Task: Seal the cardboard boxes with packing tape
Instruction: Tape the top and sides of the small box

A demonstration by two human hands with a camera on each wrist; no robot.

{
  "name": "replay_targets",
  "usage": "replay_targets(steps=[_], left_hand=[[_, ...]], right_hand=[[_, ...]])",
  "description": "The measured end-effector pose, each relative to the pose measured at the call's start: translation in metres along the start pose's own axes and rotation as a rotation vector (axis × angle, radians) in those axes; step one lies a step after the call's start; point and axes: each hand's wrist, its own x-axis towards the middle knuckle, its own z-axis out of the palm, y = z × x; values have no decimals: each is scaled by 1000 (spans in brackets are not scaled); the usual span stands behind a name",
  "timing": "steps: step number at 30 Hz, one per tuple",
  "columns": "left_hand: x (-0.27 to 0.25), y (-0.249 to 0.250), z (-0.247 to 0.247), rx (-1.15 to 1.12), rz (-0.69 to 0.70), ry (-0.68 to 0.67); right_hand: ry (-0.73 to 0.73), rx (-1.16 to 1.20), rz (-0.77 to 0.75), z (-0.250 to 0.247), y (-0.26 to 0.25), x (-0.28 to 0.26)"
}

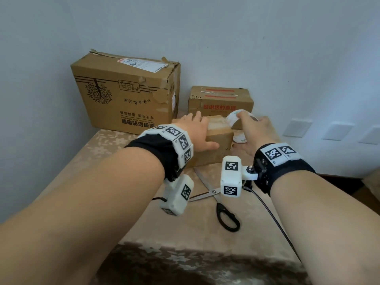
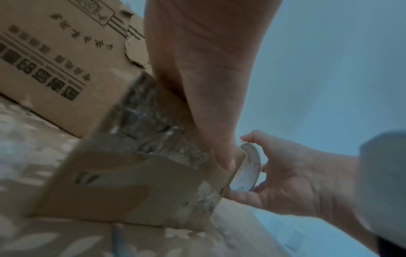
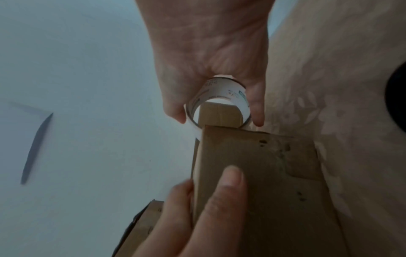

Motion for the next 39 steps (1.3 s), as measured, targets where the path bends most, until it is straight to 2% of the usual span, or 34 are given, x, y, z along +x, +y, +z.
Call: replay_targets(steps=[5,8,10,13,15,17,19,22,25,29,33,36,39], left_hand=[[18,19,-5,-47,14,-9],[20,19,0,-61,29,47],[16,15,0,-110,58,114],[9,6,-2,-348,52,299],[4,4,0,-614,30,413],[0,5,7,-890,29,448],[-5,4,17,-1060,35,410],[-10,-1,29,-1146,-20,382],[-16,-15,32,-1142,-42,353],[-25,-29,34,-1133,-24,307],[-26,-34,33,-1130,-33,277],[-39,-39,26,-895,16,268],[-46,-41,10,-585,93,437]], right_hand=[[-39,60,51,-11,6,5],[-43,86,105,-14,5,1],[-42,135,68,-17,-1,-1],[-21,106,-165,-16,-30,-9],[-9,-70,-412,-10,-57,-23],[-8,-279,-614,-1,-76,-38],[-60,-414,-689,9,-82,-52],[-154,-503,-701,25,-78,-63],[-134,-592,-753,31,-81,-66],[-3,-732,-773,16,-82,-50],[17,-736,-774,19,-76,-44],[8,-757,-763,25,-76,-42],[5,-760,-771,27,-75,-41]])
